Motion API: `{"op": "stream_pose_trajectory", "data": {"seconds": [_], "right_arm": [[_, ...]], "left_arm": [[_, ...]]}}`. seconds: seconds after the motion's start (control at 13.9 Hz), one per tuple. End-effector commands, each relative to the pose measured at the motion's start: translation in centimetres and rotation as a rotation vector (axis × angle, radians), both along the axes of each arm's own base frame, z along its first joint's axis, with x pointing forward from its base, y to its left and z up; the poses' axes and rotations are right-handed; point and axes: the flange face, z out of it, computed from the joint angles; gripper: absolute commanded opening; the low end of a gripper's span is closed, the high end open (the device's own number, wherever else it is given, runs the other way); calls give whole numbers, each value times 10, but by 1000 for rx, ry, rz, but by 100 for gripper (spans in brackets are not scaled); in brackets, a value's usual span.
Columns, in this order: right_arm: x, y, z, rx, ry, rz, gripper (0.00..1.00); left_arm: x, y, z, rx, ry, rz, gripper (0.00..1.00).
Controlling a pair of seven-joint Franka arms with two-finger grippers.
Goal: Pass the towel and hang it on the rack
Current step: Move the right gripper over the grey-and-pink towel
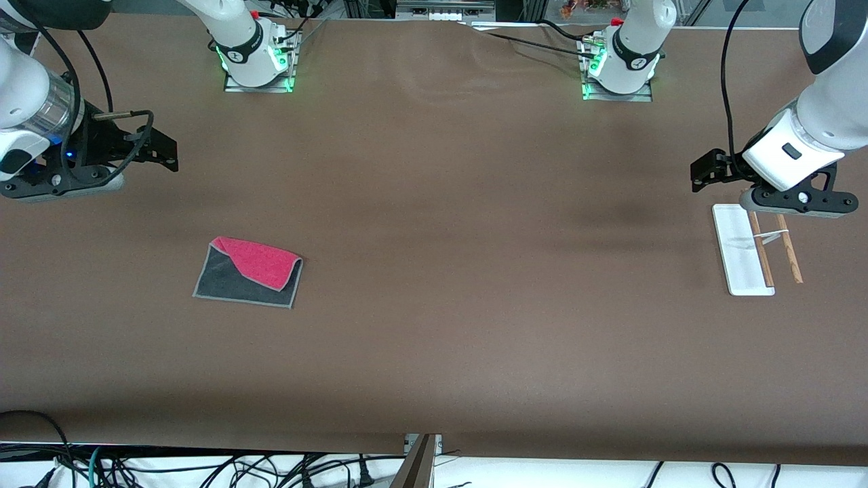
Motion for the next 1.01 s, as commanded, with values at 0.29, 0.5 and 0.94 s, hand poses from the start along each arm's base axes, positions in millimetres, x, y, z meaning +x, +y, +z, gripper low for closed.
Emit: {"op": "stream_pose_trajectory", "data": {"seconds": [0.29, 0.5, 0.94], "right_arm": [[2, 10, -7, -19, 0, -8, 100], [25, 16, -58, -38, 46, -52, 100], [67, 45, -236, -87, 72, -284, 100]], "left_arm": [[-2, 0, 0, 17, -7, -21, 100], [-2, 0, 0, 17, -7, -23, 100], [-2, -3, 0, 17, -9, -21, 100]]}}
